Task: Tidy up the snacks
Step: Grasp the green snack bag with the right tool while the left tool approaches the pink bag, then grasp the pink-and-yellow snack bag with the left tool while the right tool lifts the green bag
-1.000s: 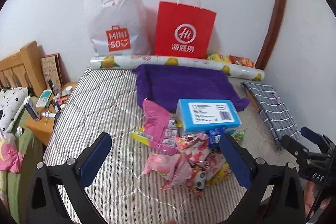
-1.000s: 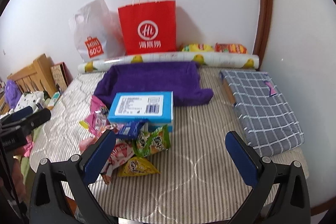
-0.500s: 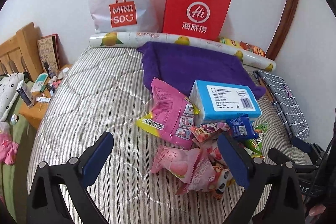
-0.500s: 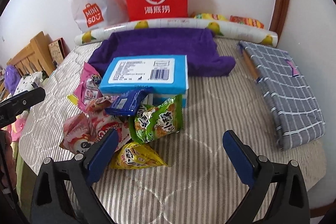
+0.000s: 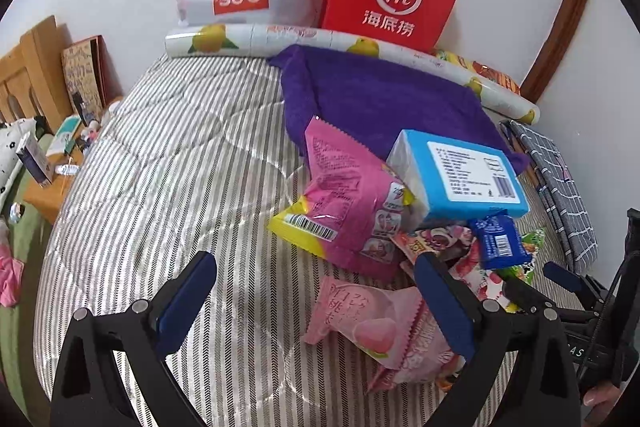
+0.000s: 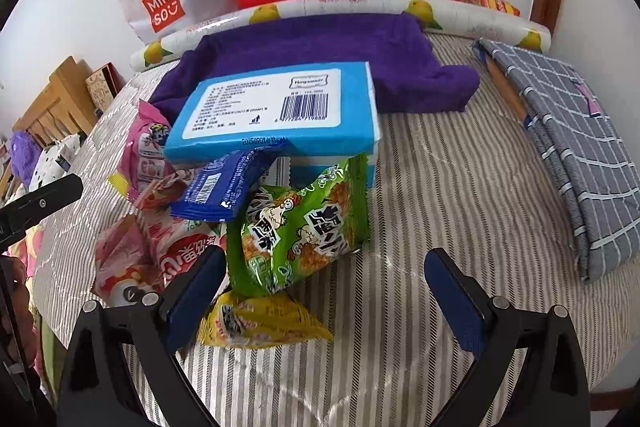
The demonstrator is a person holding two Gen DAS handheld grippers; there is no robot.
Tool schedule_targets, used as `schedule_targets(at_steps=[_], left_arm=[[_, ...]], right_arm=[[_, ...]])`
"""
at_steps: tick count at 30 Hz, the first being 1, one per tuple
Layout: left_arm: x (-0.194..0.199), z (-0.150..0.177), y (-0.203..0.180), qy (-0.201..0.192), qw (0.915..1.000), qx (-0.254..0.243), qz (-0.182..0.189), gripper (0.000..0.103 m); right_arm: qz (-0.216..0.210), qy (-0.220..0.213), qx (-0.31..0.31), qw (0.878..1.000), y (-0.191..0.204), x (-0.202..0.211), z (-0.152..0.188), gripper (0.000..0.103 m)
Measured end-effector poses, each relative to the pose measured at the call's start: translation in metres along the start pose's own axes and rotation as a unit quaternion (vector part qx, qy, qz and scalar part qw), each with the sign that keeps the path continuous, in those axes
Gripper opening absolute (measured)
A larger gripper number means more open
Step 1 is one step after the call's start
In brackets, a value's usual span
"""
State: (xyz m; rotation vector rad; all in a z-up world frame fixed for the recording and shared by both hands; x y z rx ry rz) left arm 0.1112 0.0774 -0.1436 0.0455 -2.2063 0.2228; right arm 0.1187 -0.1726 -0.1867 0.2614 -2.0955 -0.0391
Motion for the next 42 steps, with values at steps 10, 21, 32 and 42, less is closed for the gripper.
schedule_targets(at_steps=[10,21,32,42], left_arm=[[-0.01,-0.001,0.009,0.009,0.9999,0.007,0.004,0.1],[-0.014,0.001,0.02,0.02,0.9996,0.019,-0.002,0.1],[-0.022,-0.006,0.006,0.017,0.9998,0.005,0.009,0.1],[-0.052,-0.019,-0.013,0.034,0.9992,-0.017,0.013,0.098]], right_arm=[[-0.018,-0.008,-0.017,1.0,-0.005,-0.018,-0.01,0.094],[-0.036,-0.03,0.011,0.999,0.002,0.0,-0.011,0.06],[0.03,-0.063,0.001,0.998,-0.034,0.027,-0.013,0.06],[0.044,-0.045,-0.01,0.998,-0.056,0.015,-0.005,0.06]])
Point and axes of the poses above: each gripper's, at about its wrist camera, not at the fingertips, and x roughly against the way its jaws point, y to its left, z to its underside, the point moved 2 cm from there along -x, roughly the way its jaws point, and after that the axes turned 2 degrees about -z, right-handed, at the moved point
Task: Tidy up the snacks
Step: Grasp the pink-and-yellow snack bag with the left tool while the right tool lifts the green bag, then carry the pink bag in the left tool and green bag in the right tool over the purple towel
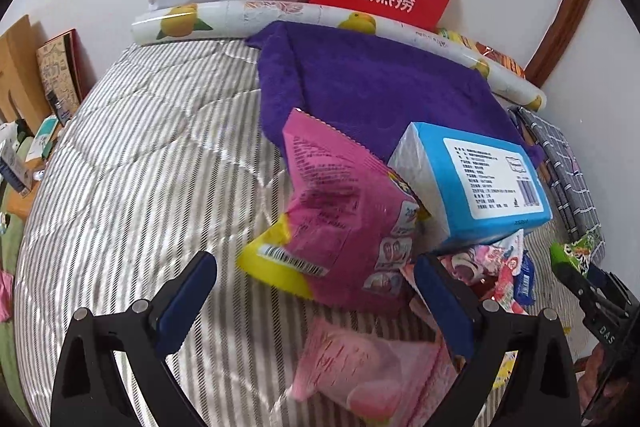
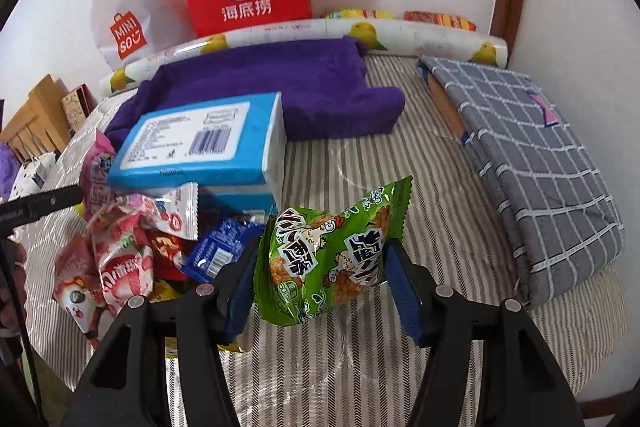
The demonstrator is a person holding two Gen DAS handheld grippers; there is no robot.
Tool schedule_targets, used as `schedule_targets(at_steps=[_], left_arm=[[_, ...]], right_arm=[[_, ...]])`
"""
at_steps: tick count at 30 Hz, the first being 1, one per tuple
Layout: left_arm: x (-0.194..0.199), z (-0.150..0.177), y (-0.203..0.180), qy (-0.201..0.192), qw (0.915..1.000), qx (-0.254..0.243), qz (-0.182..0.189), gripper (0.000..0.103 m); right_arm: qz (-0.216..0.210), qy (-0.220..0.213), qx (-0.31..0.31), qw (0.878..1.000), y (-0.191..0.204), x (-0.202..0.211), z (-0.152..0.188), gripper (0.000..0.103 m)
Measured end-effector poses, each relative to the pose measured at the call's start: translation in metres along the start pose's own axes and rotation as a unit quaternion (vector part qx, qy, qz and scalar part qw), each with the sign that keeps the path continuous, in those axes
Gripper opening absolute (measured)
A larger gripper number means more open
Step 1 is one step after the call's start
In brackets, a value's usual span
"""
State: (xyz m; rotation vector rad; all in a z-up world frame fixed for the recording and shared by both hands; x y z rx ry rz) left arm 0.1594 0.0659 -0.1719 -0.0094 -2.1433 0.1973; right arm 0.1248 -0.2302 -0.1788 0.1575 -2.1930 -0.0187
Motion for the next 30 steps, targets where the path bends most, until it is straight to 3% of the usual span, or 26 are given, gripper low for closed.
schedule_targets(at_steps=[17,25,30], left_arm=[[-0.035,-0.013,-0.012,0.011,0.9991,-0.034,-0.022,0.095],[-0.024,-0.018,-0.007,-0.009,0.9994,-0.032,-0.012,0.07],[-0.013,-0.016,-0.001,-0.006,0.9998,-0.017,0.002,0.066]], right_arm=[[0.0,0.013,0.008,1.0,-0.002,-0.02,-0.001,0.06],[-0.001,0.015,0.01,1.0,-0.002,-0.023,-0.003,0.06],[-0.007,0.01,0.005,1.0,0.0,-0.019,-0.001,0.06]])
Point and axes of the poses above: each gripper's, at about its wrist camera, not at the fingertips, and x roughly against the way its jaws point, y to its left, z to its underside, the point moved 2 cm from there along -x, roughly the way its jaws point, and after that the axes turned 2 degrees about -z, right-handed, at the moved point
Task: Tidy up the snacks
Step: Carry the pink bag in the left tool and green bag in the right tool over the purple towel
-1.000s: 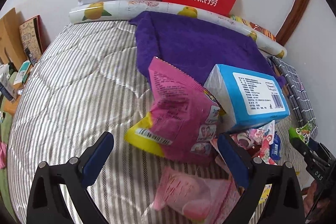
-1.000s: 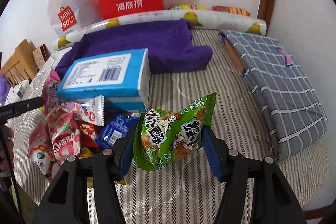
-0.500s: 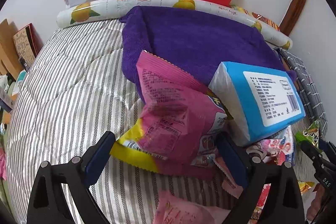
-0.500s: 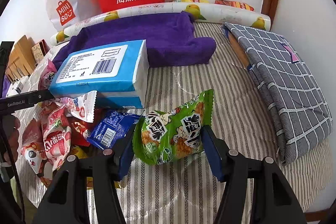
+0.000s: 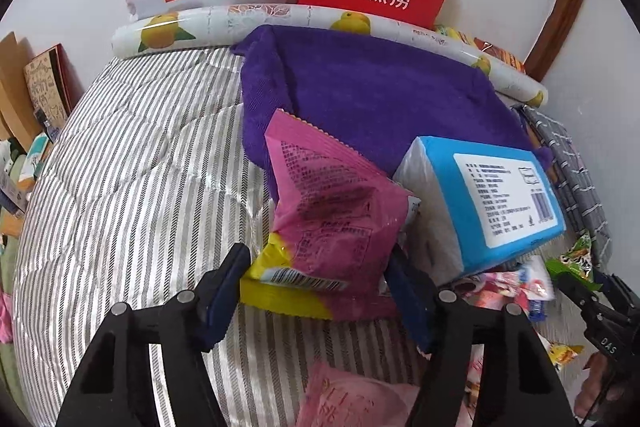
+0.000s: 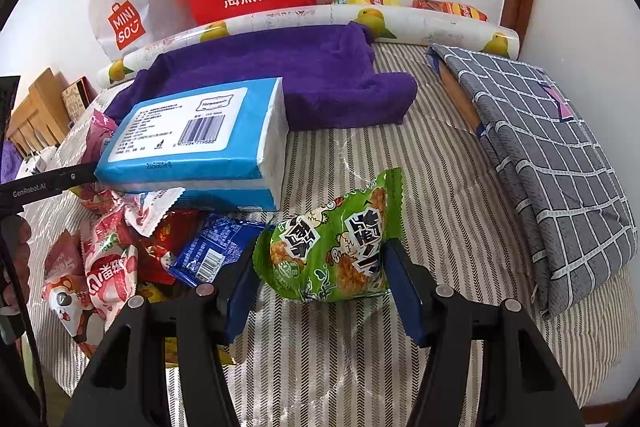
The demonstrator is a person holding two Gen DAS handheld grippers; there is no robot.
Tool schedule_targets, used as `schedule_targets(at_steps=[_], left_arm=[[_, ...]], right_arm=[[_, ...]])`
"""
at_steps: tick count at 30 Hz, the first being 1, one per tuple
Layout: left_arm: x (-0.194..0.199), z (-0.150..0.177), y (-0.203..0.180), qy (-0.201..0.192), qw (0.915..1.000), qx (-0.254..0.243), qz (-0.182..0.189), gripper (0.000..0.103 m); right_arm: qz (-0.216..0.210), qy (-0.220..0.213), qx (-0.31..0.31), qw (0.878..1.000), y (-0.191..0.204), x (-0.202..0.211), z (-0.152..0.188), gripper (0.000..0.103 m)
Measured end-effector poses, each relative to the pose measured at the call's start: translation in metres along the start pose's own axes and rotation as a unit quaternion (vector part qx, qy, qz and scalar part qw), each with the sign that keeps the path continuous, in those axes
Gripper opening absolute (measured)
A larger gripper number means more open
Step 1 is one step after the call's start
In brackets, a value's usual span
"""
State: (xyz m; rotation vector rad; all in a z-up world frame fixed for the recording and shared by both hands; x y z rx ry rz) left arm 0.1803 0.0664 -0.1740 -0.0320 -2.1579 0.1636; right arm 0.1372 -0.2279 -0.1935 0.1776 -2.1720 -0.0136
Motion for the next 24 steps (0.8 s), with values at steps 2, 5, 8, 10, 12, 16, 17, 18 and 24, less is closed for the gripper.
schedule_targets(at_steps=[2,5,8,10,12,16,17,18,24], left_arm=[[0.006,0.001,0.002,-0.004,1.0,0.002,-0.002,0.066],[0.019,0.003,0.003,-0.014,0.9999,0.004,-0.004,0.066],[0.033,0.005,0.005,-0.024,0.9997,0.006,-0.007,0.066],[0.043,0.007,0.006,-0.029,0.9995,0.008,-0.007,0.066],[0.051,0.01,0.005,-0.033,0.9994,0.01,-0.008,0.066],[0.065,0.014,0.004,-0.04,0.9991,0.01,-0.006,0.066],[0.068,0.015,0.004,-0.042,0.9991,0.01,-0.005,0.066],[0.071,0.016,0.003,-0.043,0.999,0.011,-0.004,0.065],[0.086,0.02,-0.008,-0.046,0.9988,0.01,0.013,0.065]], right_arm=[[-0.002,-0.002,-0.002,1.0,0.001,0.004,0.001,0.06],[-0.004,-0.01,-0.003,1.0,0.002,0.014,0.0,0.06],[-0.004,-0.019,-0.001,1.0,0.005,0.026,-0.001,0.06],[-0.004,-0.024,0.001,1.0,0.007,0.033,-0.003,0.06],[-0.004,-0.029,0.004,1.0,0.01,0.04,-0.004,0.06],[-0.009,-0.039,0.009,0.999,0.019,0.052,-0.007,0.06],[-0.01,-0.039,0.01,0.999,0.02,0.054,-0.008,0.06],[-0.009,-0.039,0.011,0.999,0.022,0.056,-0.008,0.06],[-0.014,-0.049,0.021,0.998,0.035,0.072,-0.014,0.059]])
Point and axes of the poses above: each gripper's, at about its wrist camera, not at the fingertips, and x roughly against the way its jaws point, y to its left, z to its underside, the point moved 2 cm from there along -x, roughly the way its jaws point, and after that the axes turned 2 degrees about -z, right-handed, at the moved point
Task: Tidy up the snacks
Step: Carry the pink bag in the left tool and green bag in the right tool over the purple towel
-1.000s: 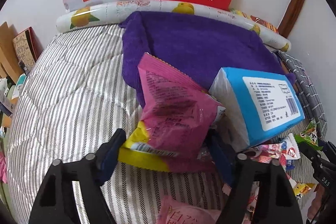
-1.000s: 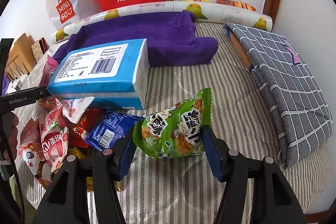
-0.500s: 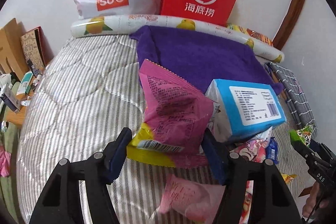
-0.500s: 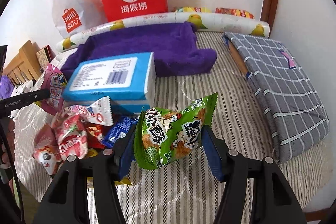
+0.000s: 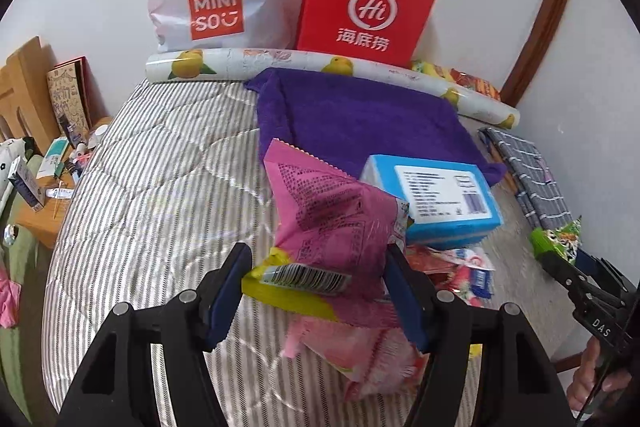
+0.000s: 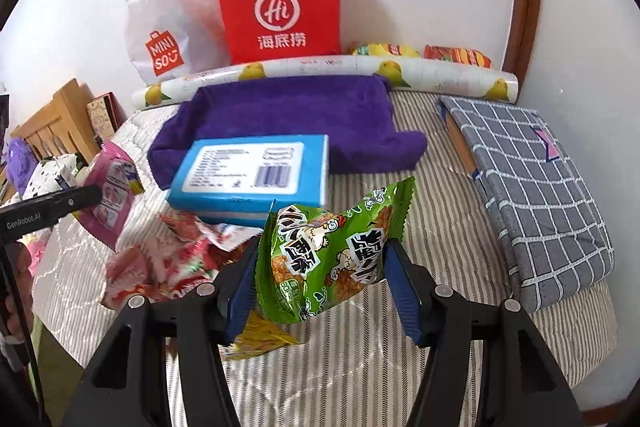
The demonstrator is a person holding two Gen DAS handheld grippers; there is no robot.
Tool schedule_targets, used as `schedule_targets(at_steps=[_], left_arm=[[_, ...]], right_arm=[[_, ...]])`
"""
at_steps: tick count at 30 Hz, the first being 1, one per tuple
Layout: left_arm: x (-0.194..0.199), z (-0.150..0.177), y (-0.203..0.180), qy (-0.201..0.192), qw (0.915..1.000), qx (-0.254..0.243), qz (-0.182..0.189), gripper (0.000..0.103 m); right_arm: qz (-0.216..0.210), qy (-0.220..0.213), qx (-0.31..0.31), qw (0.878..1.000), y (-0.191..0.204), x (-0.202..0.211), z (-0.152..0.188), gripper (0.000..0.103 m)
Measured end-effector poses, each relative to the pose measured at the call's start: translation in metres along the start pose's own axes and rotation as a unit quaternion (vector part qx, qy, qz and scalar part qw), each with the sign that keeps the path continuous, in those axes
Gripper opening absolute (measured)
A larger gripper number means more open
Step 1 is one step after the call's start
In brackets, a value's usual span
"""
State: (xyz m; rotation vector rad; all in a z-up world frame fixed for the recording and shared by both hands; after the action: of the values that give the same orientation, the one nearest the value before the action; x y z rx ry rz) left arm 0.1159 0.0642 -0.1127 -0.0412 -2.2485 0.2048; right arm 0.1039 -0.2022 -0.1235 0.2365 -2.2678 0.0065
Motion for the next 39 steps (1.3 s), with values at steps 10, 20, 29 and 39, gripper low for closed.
schedule_targets(at_steps=[10,20,29,39], left_arm=[[0.019,-0.004,-0.029,-0.016,0.9995,-0.017,0.024,0.065],[0.026,-0.02,-0.048,-0.025,0.9988,-0.029,0.031,0.065],[0.019,-0.036,-0.056,-0.026,0.9985,-0.038,0.029,0.065],[0.003,-0.056,-0.058,-0.024,0.9984,-0.043,0.029,0.065]], right_arm=[[-0.018,-0.021,0.021,0.999,0.021,0.02,-0.012,0.059],[-0.036,-0.025,0.019,0.999,0.023,0.023,-0.026,0.059],[-0.037,-0.029,0.015,0.999,0.02,0.016,-0.046,0.059],[-0.033,-0.024,-0.001,0.999,0.008,-0.006,-0.07,0.059]])
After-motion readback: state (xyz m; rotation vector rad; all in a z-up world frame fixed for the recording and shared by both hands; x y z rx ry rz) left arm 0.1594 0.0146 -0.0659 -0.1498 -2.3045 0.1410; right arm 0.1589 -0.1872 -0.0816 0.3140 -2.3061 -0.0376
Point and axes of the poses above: each gripper's, at about its wrist camera, not at the fingertips, and x roughly against the way its jaws point, y to its left, z to its underside, the point moved 2 cm from there along -x, roughly the way its jaws point, and after that the axes turned 2 degrees about -z, right-handed, at the moved point
